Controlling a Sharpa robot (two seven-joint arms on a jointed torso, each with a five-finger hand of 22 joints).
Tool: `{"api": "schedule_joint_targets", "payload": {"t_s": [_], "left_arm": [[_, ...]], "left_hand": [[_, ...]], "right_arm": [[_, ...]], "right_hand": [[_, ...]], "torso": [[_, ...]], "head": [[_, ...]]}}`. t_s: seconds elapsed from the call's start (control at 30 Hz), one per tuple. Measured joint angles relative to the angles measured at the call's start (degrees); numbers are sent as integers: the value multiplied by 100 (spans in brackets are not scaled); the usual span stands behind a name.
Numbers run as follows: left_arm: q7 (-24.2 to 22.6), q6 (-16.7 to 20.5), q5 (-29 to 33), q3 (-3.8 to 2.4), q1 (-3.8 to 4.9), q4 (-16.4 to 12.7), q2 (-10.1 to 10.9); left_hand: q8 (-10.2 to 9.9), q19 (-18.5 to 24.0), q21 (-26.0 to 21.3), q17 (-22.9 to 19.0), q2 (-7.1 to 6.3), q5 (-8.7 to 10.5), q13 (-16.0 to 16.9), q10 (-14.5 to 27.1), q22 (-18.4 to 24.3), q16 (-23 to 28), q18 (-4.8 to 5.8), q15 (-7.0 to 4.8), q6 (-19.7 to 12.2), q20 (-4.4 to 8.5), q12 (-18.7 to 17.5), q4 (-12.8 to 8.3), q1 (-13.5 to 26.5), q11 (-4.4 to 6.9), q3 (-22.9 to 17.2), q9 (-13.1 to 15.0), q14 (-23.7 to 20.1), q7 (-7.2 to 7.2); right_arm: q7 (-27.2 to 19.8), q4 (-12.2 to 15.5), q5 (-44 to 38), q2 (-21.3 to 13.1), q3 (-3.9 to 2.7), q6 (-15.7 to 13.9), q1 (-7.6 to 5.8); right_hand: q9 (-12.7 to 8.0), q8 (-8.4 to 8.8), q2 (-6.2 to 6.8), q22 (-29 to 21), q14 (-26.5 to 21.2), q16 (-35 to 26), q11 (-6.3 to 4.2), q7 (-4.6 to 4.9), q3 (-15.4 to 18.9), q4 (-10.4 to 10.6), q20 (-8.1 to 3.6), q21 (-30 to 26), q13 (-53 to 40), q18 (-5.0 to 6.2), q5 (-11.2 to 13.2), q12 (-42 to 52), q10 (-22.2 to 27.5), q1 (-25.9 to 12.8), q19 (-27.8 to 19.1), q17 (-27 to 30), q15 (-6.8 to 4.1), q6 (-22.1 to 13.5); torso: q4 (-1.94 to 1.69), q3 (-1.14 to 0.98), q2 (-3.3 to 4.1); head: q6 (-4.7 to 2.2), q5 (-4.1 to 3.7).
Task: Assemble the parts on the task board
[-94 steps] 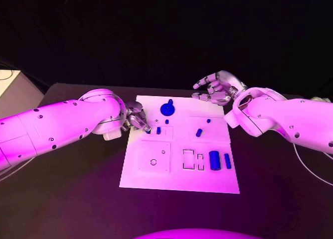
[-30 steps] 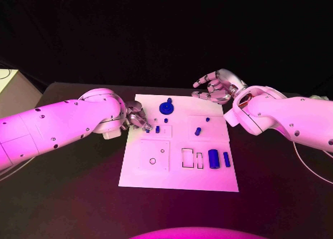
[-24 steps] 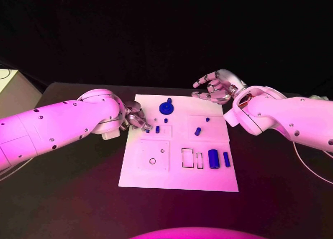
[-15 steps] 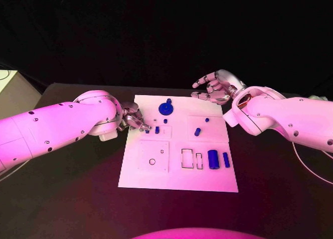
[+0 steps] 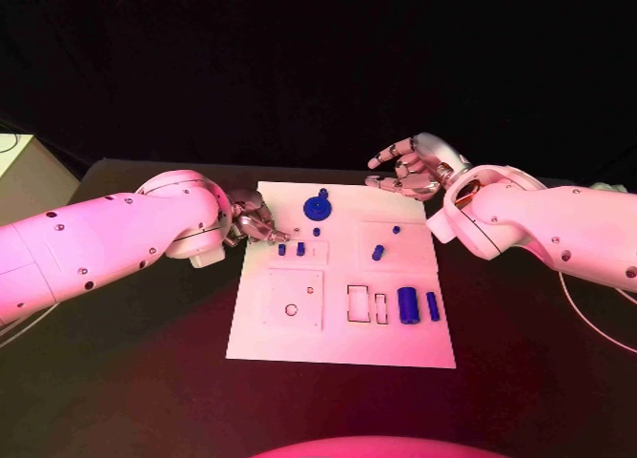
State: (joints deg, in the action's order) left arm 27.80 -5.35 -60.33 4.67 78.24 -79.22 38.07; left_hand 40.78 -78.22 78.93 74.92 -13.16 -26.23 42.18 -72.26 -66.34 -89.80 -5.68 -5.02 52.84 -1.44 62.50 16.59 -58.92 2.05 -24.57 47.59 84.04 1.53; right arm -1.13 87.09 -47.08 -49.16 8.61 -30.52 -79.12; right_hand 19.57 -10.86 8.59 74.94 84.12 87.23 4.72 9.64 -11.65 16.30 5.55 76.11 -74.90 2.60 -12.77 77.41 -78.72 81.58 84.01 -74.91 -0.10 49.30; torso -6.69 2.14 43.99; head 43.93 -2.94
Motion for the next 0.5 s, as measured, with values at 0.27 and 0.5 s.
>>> {"api": "schedule_joint_targets", "payload": {"t_s": [0.27, 0.5], "left_arm": [[-216, 348, 369, -54, 0, -39, 65], [-762, 792, 662, -67, 0, -65, 153]], "left_hand": [[-51, 21, -71, 0, 46, 302, -104, 112, 107, 20, 0, 0, -38, -14, -85, 11, 46, -38, 172, -6, 0, 37], [-518, 1111, -1090, 0, 103, 342, -1049, 1390, 1729, 777, -210, 369, -896, -275, -894, -73, -873, -419, 158, -210, -82, 499]], "right_arm": [[-1, -9, 1, 1, -2, 0, 0], [-4, -11, 3, -8, -2, 0, 1]], "right_hand": [[0, 0, 0, 0, 0, 0, 0, 0, 0, 0, 0, 0, 0, 0, 0, 0, 0, 0, 0, 0, 0, 0], [0, 0, 0, 0, 0, 0, 0, 0, 0, 0, 0, 0, 0, 0, 0, 0, 0, 0, 0, 0, 0, 0]], "torso": [[-1, -2, -3], [-2, -5, -1]], "head": [[-19, -6], [-41, -16]]}}
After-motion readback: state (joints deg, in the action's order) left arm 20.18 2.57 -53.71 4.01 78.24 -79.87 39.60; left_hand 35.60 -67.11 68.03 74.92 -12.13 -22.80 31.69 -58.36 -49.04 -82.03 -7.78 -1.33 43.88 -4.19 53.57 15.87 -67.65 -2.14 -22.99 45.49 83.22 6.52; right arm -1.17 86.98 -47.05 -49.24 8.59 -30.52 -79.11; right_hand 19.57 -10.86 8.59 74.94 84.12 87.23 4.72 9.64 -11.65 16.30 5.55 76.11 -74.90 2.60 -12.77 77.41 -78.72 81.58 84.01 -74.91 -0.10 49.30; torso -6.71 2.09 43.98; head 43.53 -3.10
